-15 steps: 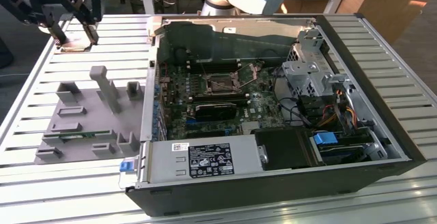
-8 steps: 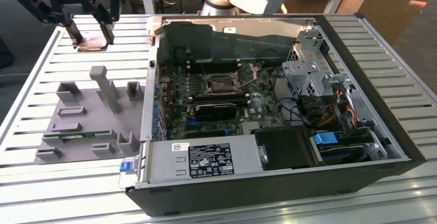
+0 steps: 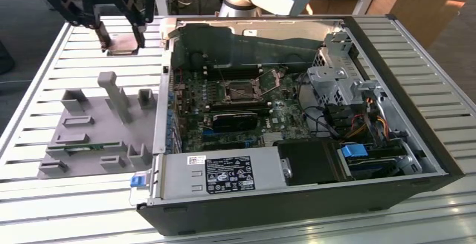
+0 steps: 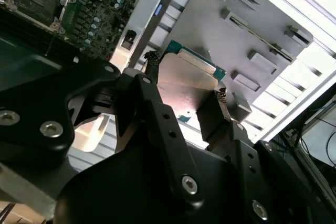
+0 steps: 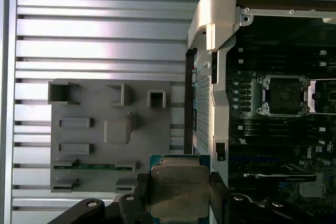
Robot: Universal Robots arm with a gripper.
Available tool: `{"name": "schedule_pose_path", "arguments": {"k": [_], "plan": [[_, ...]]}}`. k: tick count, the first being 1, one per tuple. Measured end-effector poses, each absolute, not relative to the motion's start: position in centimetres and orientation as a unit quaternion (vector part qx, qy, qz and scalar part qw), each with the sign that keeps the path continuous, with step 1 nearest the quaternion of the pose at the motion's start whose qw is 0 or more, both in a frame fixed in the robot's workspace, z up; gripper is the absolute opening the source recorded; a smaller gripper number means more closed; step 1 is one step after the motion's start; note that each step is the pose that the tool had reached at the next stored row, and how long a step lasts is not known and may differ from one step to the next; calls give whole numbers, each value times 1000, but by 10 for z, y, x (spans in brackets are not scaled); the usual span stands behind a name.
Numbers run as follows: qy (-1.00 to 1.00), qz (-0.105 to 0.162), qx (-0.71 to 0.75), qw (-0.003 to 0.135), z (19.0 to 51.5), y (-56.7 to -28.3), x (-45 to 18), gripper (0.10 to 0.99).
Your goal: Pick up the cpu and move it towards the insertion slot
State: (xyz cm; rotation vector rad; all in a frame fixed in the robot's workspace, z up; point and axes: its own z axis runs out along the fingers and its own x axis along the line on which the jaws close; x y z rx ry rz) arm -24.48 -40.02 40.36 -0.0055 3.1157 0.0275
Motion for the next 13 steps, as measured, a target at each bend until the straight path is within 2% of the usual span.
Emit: {"name": "schedule_pose_path", "arguments": {"k": [13], "plan": [[1000,9,-2,12,404,-400,-188,537]]}}
